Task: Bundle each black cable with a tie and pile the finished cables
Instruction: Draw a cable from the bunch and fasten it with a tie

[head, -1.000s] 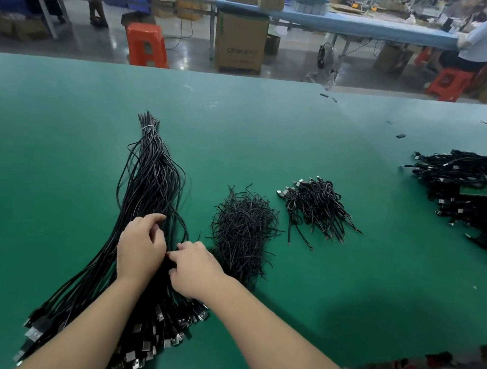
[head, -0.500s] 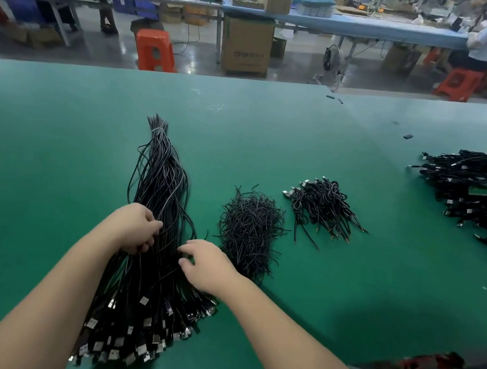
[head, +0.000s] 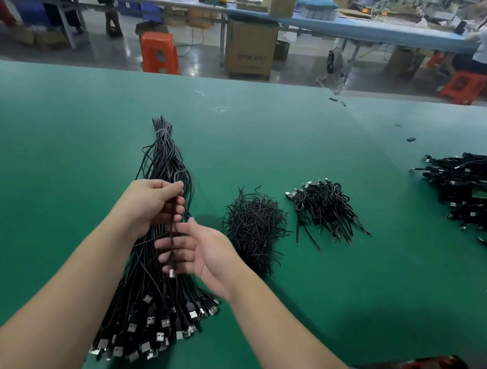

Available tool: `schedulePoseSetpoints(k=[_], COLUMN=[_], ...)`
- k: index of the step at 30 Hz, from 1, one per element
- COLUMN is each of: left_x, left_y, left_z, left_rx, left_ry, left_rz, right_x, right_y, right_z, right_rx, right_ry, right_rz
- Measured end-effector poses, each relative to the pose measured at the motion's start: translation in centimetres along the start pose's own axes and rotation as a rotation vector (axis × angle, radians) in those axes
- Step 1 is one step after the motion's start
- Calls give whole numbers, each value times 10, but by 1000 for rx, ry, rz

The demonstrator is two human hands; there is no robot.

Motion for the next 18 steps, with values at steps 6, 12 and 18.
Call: schedulePoseSetpoints(k=[6,12,18], left_x=[11,22,26], left_y=[-17,8,17], left_z=[-9,0,4], left_rx=[-109,187,236], left_ry=[111,375,645], left_rz=[-520,-853,-1076], right_x=[24,57,76], right_y=[-23,-33,-54], right_z=[22,37,39], right_rx=[-89,33,-174], right_ry=[-113,-278,-460], right_rz=[198,-1,82])
Point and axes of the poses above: each hand's wrist, its own z-axis away from the middle knuckle, its own y-axis out of the palm, x = y × z, the point moved 5 cm from there along -z, towards the middle knuckle, and after that the axes turned 13 degrees about z, right-handed, at the moved point
